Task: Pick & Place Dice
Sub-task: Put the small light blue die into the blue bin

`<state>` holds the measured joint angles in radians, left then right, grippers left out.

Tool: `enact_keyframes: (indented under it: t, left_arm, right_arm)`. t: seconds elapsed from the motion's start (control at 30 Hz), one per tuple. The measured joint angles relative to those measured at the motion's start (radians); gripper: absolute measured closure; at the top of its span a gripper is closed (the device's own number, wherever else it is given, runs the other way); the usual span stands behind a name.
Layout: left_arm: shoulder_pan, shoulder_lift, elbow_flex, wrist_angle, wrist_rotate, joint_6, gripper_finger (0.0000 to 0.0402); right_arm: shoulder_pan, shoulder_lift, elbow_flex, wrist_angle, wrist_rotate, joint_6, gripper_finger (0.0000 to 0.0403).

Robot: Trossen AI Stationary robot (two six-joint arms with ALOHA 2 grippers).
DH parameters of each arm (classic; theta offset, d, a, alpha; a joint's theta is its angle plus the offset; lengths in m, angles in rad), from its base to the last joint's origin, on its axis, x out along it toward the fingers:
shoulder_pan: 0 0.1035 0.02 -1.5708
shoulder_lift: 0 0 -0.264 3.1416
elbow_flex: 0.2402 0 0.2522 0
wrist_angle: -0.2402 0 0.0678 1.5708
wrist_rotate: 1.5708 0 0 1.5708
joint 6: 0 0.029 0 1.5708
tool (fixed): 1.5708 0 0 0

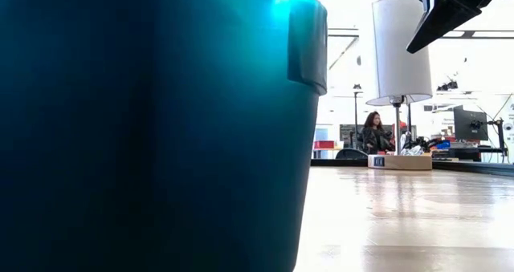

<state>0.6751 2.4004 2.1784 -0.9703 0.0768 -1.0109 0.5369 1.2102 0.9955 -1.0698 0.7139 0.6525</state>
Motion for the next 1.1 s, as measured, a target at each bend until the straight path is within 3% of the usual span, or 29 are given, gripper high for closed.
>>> enact_keyframes:
  t: [0.47,0.73,1.1]
  left_arm:
    - [-0.018,-0.029,0.000,-0.016,-0.002,0.039,0.0254]
    - [-0.047,-0.071,0.000,-0.201,0.055,0.104,0.0254]
    - [-0.203,-0.116,0.000,-0.343,-0.043,0.094,0.0254]
  right_arm:
    - [0.000,0.000,0.000,0.000,-0.013,0.005,0.0399]
    - [0.000,0.000,0.000,-0.022,-0.015,0.005,0.0399]
    - [0.000,0.000,0.000,-0.026,-0.012,0.002,0.0399]
